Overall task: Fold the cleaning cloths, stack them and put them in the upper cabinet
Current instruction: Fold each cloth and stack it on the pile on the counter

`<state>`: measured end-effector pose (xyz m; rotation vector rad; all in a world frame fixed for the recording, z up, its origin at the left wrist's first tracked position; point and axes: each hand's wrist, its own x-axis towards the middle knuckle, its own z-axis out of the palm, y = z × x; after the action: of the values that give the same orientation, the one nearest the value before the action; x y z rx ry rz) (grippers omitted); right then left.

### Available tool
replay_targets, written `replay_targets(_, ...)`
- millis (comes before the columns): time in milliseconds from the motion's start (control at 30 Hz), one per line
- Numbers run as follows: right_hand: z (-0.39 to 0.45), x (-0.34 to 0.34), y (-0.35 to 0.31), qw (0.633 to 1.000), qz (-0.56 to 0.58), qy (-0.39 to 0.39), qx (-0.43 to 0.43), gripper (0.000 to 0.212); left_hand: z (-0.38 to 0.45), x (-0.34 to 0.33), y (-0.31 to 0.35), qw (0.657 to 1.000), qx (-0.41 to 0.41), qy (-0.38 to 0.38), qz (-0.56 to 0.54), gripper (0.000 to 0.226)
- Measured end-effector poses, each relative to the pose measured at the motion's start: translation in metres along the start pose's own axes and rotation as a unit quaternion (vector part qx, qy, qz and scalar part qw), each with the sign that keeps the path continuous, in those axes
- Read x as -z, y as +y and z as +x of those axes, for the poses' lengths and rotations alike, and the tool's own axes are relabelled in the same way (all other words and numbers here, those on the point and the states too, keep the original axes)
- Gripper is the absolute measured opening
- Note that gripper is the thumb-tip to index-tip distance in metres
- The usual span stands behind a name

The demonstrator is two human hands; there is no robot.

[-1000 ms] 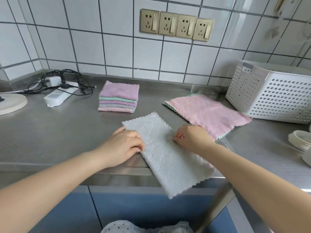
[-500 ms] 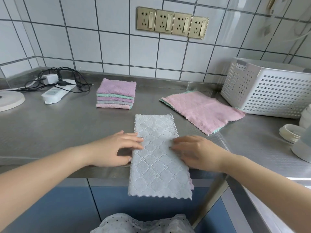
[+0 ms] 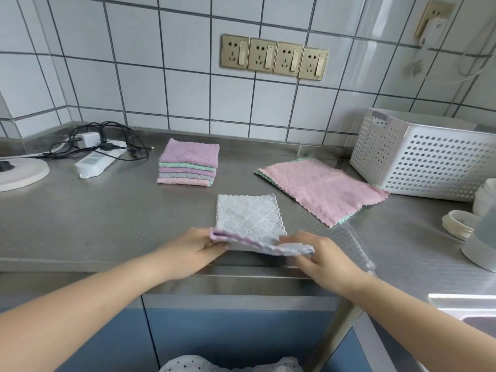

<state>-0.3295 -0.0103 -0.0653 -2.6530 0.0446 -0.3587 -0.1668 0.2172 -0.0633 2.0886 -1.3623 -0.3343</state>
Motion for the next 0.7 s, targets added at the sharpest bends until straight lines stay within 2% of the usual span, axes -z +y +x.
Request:
replay_targets(100,0.02,-0.001,-0.013,0.984,0.107,0.091,-0.113,0.04,0.016,-0.001,0.005,0.989,0.079,0.112,-0.058,0.045)
replay_targets(233,0.053,-0.001,-0.019,0.96,0.169,0.151,-0.162,0.036,0.04,-0.001,0.002,0.967,0.111,0.166,-0.156,0.041)
replay_targets(267,0.059,-0.002,-0.018,0.958,0.171,0.154,-0.172,0.034,0.046,-0.003,-0.002,0.96,0.122,0.171,-0.183,0.041)
replay_targets(367,0.079,-0.005,-0.012,0.949,0.173,0.161,-0.209,0.034,0.061,-0.003,-0.01,0.94,0.146,0.19,-0.241,0.06)
replay_targets(500,0.098,-0.011,0.0,0.953,0.08,0.111,-0.27,0.037,0.078,-0.004,-0.02,0.925,0.204,0.19,-0.258,0.034)
replay_targets(567,0.104,-0.013,0.005,0.952,0.058,0.098,-0.286,0.032,0.081,-0.001,-0.016,0.914,0.225,0.172,-0.292,0.025)
replay_targets(667,0.114,-0.014,0.009,0.95,0.027,0.079,-0.301,0.028,0.082,0.004,-0.011,0.931,0.214,0.137,-0.261,0.061)
replay_targets(700,0.117,-0.014,0.011,0.95,0.018,0.072,-0.304,0.029,0.084,0.004,-0.011,0.944,0.2,0.13,-0.23,0.062)
